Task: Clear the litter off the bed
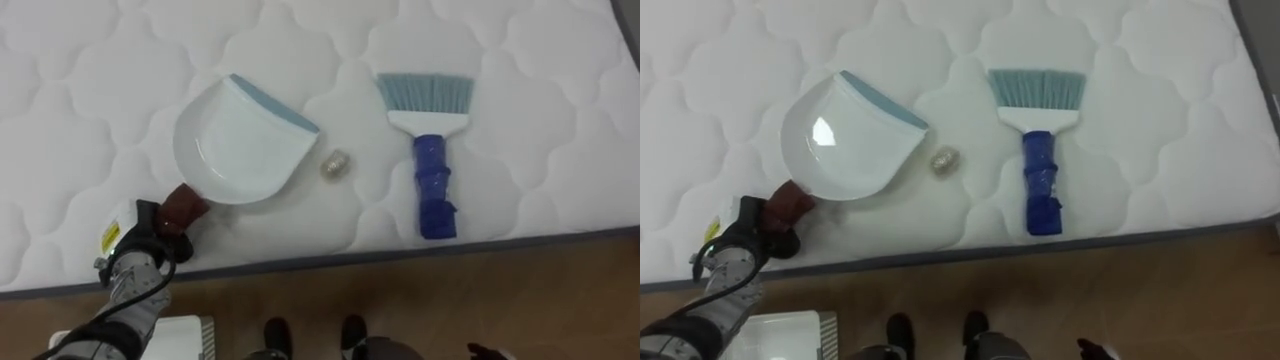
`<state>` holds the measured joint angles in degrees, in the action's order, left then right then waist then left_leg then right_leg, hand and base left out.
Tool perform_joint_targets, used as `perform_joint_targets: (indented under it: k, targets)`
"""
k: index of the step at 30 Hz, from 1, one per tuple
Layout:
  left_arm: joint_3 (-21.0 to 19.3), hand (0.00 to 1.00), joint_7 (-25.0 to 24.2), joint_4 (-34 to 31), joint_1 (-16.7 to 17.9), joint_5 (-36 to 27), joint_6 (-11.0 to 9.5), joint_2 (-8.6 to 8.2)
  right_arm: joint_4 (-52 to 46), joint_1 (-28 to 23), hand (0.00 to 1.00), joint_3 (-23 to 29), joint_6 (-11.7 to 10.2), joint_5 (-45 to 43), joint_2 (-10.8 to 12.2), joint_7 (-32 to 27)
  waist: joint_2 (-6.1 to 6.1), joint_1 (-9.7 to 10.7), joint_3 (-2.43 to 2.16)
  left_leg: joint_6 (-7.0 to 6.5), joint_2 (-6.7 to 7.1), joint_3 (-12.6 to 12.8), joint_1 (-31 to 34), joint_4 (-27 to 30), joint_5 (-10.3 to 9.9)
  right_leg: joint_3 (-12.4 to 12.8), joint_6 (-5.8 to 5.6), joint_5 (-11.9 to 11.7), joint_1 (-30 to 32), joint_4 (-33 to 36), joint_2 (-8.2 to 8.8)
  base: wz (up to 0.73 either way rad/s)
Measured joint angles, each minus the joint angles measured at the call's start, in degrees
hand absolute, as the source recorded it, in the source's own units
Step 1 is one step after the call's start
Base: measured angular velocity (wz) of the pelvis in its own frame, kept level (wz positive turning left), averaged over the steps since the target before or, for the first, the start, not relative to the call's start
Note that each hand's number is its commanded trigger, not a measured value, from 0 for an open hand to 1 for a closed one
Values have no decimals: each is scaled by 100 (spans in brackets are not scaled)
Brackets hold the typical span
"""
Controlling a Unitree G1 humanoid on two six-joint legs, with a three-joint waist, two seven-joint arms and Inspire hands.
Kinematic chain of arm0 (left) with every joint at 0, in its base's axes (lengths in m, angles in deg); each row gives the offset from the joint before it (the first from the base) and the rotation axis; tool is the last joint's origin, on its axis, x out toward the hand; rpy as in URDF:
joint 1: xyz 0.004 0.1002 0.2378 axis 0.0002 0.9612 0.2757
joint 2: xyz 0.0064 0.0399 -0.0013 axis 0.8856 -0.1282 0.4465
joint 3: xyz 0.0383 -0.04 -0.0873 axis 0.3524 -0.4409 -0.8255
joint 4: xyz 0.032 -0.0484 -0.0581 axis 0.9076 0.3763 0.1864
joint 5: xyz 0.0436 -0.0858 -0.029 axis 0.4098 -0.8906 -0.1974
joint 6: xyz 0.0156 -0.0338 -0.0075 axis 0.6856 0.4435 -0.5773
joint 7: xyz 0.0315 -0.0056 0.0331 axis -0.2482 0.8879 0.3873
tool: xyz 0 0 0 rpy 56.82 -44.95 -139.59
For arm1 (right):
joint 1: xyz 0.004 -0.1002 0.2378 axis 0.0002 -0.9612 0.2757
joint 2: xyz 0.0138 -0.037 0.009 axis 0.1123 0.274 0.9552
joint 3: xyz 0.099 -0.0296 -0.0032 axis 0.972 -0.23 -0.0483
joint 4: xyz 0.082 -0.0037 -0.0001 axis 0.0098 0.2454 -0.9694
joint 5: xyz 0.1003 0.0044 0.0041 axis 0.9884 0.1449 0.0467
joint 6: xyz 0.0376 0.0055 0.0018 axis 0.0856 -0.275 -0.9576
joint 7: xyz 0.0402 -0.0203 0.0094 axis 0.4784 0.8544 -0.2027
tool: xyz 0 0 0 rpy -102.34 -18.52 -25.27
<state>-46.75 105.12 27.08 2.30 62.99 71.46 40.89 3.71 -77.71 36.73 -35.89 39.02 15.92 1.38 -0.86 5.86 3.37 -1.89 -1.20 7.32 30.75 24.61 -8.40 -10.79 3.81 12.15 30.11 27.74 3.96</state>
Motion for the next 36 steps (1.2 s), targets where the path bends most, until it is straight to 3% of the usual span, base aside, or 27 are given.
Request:
perform_joint_targets:
  k: [9,13,16,27,32,36]
  targets:
    - [-124,100,306,166,1,338,169,371,196,-13,0,3,-56,11,-119,-140,156,-124,-21,0,-11,20,-19,0,1,-1,4,-2,-13,4,0,0]
    - [-107,100,583,111,11,695,170,510,209,-18,0,102,-144,9,-178,-186,312,-147,-71,-3,-7,35,-11,-3,3,-27,4,-2,-15,9,12,1]
    - [-113,100,732,-69,60,756,167,511,207,-16,0,172,-197,2,-188,-195,360,-157,-101,-3,4,37,-46,-28,4,-24,4,-2,-20,43,28,0]
    - [-76,100,897,-250,138,1110,70,507,100,-87,0,364,-227,16,-362,-185,356,-118,-97,-27,60,79,-108,-106,27,7,-29,45,-21,79,89,0]
    - [348,100,772,-303,171,1050,-3,507,-33,-70,0,424,-342,422,-403,-225,364,-147,-92,-50,59,120,-108,-144,32,37,-75,13,-56,-58,73,-3]
    - [447,100,675,-526,381,1054,-52,513,-126,3,0,750,-399,495,-404,-332,358,-138,-94,-58,72,160,-111,-213,28,110,-104,-20,-9,-89,69,-7]
